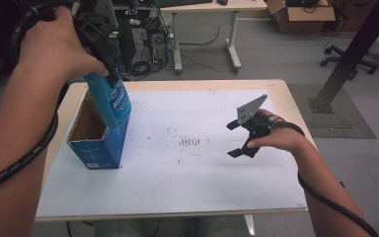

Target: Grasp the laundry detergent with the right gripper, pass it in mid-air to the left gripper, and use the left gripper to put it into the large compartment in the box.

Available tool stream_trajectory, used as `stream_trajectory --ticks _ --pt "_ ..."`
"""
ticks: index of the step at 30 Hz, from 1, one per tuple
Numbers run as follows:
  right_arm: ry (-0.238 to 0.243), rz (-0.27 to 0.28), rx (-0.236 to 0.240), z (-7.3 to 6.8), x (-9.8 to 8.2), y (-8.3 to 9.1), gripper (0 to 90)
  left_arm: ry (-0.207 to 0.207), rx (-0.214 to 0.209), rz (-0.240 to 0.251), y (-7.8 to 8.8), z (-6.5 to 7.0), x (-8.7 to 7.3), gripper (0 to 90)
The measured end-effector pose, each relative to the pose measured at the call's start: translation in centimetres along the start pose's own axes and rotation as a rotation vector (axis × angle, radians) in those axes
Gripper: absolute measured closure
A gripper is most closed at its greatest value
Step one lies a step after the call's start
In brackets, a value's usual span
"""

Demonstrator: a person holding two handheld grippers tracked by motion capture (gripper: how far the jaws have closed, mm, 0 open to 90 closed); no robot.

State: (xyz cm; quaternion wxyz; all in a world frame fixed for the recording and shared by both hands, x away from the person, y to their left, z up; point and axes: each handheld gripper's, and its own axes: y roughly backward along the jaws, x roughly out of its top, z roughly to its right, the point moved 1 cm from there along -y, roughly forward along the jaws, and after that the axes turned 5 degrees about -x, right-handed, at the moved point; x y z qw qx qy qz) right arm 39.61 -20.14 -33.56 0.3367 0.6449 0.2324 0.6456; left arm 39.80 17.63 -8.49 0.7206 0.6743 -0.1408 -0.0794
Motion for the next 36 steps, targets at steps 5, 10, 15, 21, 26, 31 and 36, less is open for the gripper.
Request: stream_trajectory --ticks 5,10,15,21,26,31,36 --pt "0.003 -0.012 0.001 0.2 0.2 0.4 2.0 0.039 0.0 0.009 0.9 -0.9 0.1 38.3" --pt "0.012 -0.022 0.005 0.3 0.4 0.7 2.0 0.09 0.005 0.027 1.7 -2.0 0.1 38.2" --pt "0.013 -0.034 0.006 0.3 0.4 0.8 2.0 0.134 0.011 0.037 2.5 -3.2 0.0 38.3" --pt "0.012 -0.04 0.012 0.3 0.2 0.7 2.2 0.178 0.025 0.054 3.0 -4.3 -0.2 38.2" --pt "0.01 -0.045 0.016 0.3 0.1 0.7 2.1 0.22 0.034 0.07 3.2 -5.2 -0.3 38.2" --pt "0.013 -0.055 0.02 0.4 0.1 0.8 2.2 0.252 0.039 0.072 2.9 -6.0 -0.4 38.2" --pt "0.015 -0.064 0.017 0.5 0.3 1.0 2.2 0.269 0.04 0.07 2.5 -6.7 -0.4 38.2"
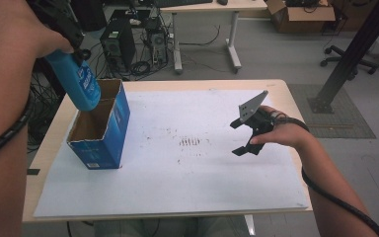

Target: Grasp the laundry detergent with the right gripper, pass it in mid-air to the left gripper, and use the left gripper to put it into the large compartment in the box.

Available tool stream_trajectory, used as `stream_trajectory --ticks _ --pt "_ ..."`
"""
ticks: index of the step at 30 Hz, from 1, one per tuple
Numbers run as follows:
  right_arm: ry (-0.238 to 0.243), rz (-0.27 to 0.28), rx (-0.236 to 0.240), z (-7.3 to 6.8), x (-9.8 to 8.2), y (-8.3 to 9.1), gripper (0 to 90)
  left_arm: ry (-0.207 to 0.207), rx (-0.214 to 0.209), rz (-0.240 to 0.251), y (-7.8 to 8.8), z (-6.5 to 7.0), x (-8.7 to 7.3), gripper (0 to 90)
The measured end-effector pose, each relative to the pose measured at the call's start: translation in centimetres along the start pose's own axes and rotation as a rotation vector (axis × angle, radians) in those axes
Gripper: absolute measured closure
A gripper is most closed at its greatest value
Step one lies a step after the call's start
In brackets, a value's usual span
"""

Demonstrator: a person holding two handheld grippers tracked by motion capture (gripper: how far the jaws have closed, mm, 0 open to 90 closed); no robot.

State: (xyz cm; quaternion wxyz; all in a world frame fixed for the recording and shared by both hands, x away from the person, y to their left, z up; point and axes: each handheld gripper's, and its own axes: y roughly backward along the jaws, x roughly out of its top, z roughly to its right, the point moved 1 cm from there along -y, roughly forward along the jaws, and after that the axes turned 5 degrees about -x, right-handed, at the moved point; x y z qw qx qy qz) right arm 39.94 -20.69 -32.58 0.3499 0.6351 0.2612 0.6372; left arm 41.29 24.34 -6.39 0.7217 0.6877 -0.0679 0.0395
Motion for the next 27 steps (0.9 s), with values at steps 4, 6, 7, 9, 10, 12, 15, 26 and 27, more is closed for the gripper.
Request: stream_trajectory --ticks 4,6,7,9,10,12,15,26,27 --pt "0.001 -0.004 -0.003 0.0 0.1 0.3 2.2 0.013 0.002 -0.002 -0.6 -0.5 0.1 38.2" --pt "0.001 -0.004 -0.002 0.0 0.1 0.4 2.2 0.018 0.003 -0.003 -0.9 -0.6 0.1 38.2" --pt "0.0 -0.006 -0.002 0.0 0.1 0.4 2.1 0.018 0.006 -0.006 -1.2 -0.7 0.2 38.2" --pt "-0.001 -0.007 0.0 -0.1 0.0 0.5 2.3 0.022 0.007 -0.01 -1.6 -0.8 0.2 38.2" --pt "-0.001 -0.007 0.0 -0.1 0.0 0.5 2.3 0.022 0.007 -0.01 -1.6 -0.8 0.2 38.2" --pt "0.0 -0.009 -0.001 -0.1 0.0 0.5 2.1 0.026 0.008 -0.011 -2.0 -1.0 0.2 38.2" --pt "-0.001 -0.01 0.001 -0.2 0.0 0.5 2.2 0.033 0.013 -0.012 -2.5 -1.3 0.2 38.2" --pt "0.008 -0.033 0.01 -0.2 0.3 0.6 2.3 0.03 0.013 -0.025 -4.5 -2.1 0.0 38.2" --pt "0.009 -0.038 0.01 -0.1 0.5 0.7 2.3 0.03 0.01 -0.025 -4.9 -2.2 0.0 38.2"
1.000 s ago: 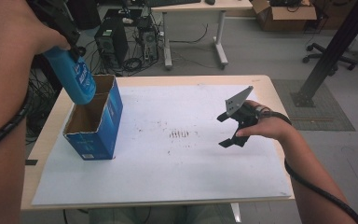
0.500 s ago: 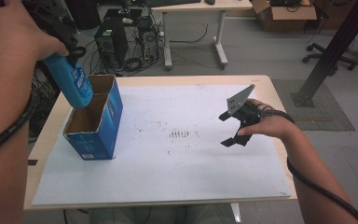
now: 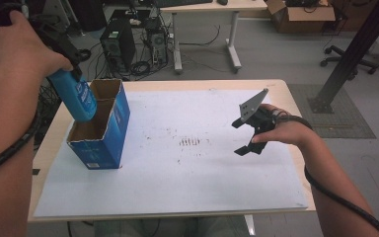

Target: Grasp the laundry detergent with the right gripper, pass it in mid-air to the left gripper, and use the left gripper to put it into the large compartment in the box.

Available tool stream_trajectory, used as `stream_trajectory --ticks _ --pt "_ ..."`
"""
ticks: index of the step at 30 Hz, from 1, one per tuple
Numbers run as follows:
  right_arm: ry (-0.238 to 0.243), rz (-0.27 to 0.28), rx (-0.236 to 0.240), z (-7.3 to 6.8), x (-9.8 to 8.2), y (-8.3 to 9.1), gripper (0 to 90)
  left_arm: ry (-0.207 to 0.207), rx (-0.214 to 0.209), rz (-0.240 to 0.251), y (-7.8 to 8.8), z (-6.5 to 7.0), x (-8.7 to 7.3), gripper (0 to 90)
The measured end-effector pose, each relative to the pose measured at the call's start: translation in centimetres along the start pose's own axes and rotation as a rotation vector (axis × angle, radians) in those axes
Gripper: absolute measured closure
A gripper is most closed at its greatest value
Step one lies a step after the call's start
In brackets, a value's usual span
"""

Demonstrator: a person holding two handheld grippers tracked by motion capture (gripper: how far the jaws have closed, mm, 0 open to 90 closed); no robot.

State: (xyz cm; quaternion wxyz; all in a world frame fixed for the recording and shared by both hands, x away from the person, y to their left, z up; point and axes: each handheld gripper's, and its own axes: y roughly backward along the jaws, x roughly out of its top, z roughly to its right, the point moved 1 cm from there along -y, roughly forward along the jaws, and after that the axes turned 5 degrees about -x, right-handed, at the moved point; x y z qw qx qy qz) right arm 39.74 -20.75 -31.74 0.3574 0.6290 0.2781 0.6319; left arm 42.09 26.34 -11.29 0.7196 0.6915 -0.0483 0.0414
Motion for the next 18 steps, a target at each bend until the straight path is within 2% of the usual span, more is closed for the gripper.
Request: stream_trajectory --ticks 5,18 --pt "0.002 -0.007 0.0 0.0 0.2 0.2 2.3 0.006 -0.017 -0.004 -1.0 -0.4 0.0 38.2" --pt "0.007 -0.01 0.006 -0.1 0.3 0.2 2.4 -0.009 -0.021 -0.017 -4.6 -0.8 -0.1 38.2"
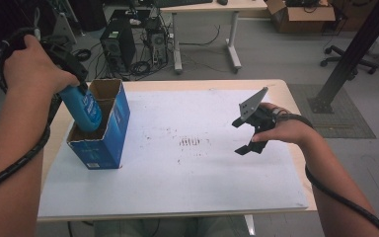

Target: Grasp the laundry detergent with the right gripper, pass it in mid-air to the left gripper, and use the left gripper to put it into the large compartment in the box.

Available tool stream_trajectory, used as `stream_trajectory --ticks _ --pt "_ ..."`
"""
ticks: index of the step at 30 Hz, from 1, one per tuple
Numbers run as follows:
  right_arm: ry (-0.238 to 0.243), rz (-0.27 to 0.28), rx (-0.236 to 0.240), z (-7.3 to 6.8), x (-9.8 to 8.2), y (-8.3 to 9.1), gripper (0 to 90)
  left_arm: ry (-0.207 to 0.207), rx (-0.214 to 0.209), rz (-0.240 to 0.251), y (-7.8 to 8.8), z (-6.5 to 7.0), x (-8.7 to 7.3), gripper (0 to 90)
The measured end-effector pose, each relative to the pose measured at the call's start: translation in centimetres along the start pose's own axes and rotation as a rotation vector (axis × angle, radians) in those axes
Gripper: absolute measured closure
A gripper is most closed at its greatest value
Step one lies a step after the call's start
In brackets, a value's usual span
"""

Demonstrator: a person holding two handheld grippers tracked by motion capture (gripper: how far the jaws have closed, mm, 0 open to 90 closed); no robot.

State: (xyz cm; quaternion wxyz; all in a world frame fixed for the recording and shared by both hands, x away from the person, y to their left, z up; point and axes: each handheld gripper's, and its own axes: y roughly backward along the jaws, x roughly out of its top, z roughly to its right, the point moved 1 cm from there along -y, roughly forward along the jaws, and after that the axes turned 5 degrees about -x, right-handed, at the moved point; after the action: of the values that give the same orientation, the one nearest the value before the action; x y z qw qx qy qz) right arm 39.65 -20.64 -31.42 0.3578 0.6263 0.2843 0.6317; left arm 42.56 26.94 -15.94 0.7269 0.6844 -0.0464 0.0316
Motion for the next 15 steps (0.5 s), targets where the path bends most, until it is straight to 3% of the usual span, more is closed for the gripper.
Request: stream_trajectory --ticks 15 --pt "0.003 -0.016 0.004 0.0 0.1 -0.1 2.6 -0.002 -0.001 -0.026 -3.6 -0.3 -0.3 38.2"
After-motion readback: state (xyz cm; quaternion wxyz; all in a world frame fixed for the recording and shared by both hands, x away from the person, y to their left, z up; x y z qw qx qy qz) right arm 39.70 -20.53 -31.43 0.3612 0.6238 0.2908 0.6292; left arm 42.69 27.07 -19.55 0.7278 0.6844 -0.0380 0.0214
